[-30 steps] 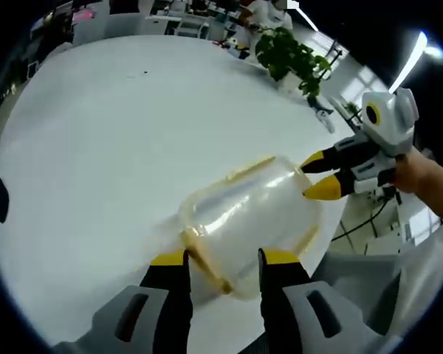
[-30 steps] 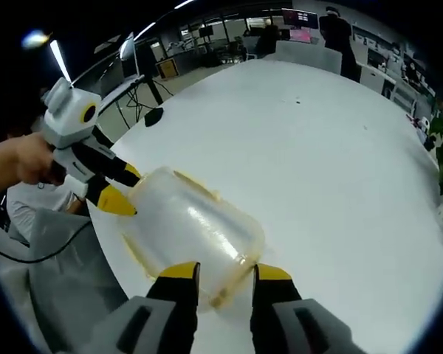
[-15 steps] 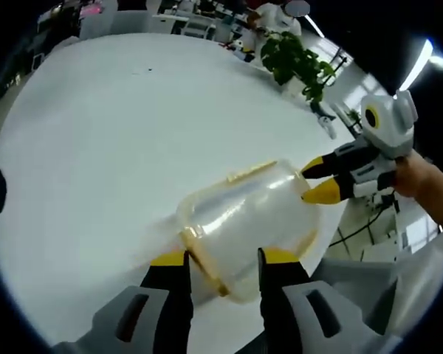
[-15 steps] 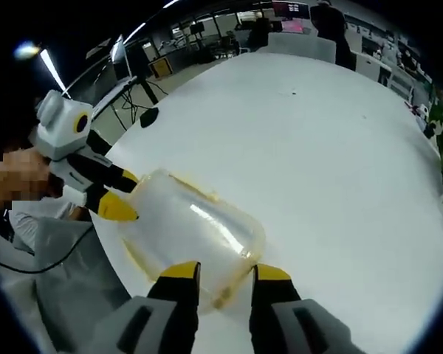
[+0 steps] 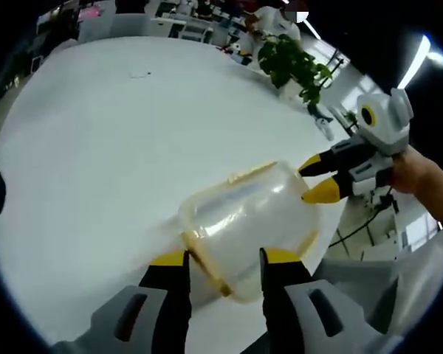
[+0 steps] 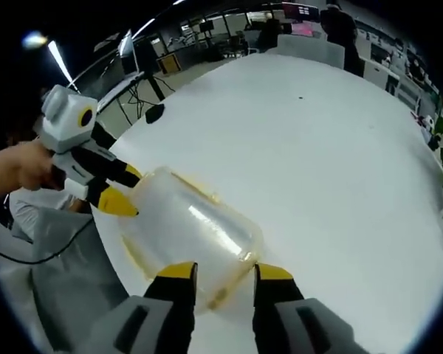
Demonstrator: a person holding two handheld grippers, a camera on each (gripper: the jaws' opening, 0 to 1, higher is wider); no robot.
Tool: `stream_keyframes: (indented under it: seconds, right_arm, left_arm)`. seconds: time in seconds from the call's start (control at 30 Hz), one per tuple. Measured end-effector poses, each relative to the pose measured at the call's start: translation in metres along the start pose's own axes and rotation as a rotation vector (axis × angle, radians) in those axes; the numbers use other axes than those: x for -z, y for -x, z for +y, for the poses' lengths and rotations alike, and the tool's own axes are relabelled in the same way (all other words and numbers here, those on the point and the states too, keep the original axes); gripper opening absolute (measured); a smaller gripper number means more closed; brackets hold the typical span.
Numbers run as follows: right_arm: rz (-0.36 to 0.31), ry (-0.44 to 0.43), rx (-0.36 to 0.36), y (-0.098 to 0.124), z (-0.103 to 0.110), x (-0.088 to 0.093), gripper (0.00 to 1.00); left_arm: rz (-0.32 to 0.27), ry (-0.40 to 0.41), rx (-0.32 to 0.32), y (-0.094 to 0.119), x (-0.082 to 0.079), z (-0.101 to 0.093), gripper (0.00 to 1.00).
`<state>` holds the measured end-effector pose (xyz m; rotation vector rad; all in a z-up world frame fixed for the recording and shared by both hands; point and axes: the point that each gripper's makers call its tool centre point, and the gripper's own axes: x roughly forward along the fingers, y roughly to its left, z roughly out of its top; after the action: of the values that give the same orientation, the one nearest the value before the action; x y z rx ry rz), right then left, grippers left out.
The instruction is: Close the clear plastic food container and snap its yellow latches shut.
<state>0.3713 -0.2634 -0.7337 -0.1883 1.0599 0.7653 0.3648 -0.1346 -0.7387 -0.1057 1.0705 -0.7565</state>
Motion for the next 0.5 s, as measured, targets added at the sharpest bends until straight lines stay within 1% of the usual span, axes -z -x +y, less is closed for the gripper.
stream_keyframes:
  seconds: [0.03, 0.07, 0.13, 0.17, 0.27, 0.3, 0.4, 0.47, 0.5]
  right_arm:
    - [0.004, -0.027, -0.001, 0.000, 0.001, 0.002, 0.28]
    - [-0.002, -0.050, -0.010, 0.001, -0.001, 0.002, 0.26]
    - [-0.032, -0.090, -0.023, 0.003, -0.001, -0.002, 0.23]
    - [-0.029, -0.078, -0.024, 0.006, -0.002, 0.000, 0.22]
    - [-0.028, -0.035, -0.030, 0.008, -0.001, -0.003, 0.21]
    - [-0.019, -0.024, -0.037, 0.008, 0.000, -0.001, 0.20]
    - [-0.005, 0.003, -0.043, 0.009, 0.000, -0.001, 0.20]
    - [-0.009, 0.019, -0.048, 0.011, 0.000, -0.003, 0.19]
    - [-0.010, 0.029, -0.049, 0.014, 0.001, -0.003, 0.19]
  left_arm:
    - [0.000, -0.006, -0.005, 0.001, 0.001, 0.000, 0.36]
    - [-0.013, -0.029, -0.012, 0.001, -0.001, 0.001, 0.36]
    - [-0.014, -0.058, -0.020, 0.003, -0.002, 0.003, 0.35]
    - [-0.018, -0.092, -0.023, 0.004, -0.002, 0.003, 0.35]
    - [-0.005, -0.136, -0.013, 0.008, -0.002, 0.004, 0.31]
    - [-0.006, -0.130, -0.015, 0.009, -0.002, 0.005, 0.31]
    - [-0.012, -0.135, -0.013, 0.010, -0.004, 0.006, 0.34]
    - [-0.017, -0.156, -0.016, 0.013, -0.006, 0.006, 0.35]
    - [-0.021, -0.187, -0.016, 0.015, -0.008, 0.005, 0.35]
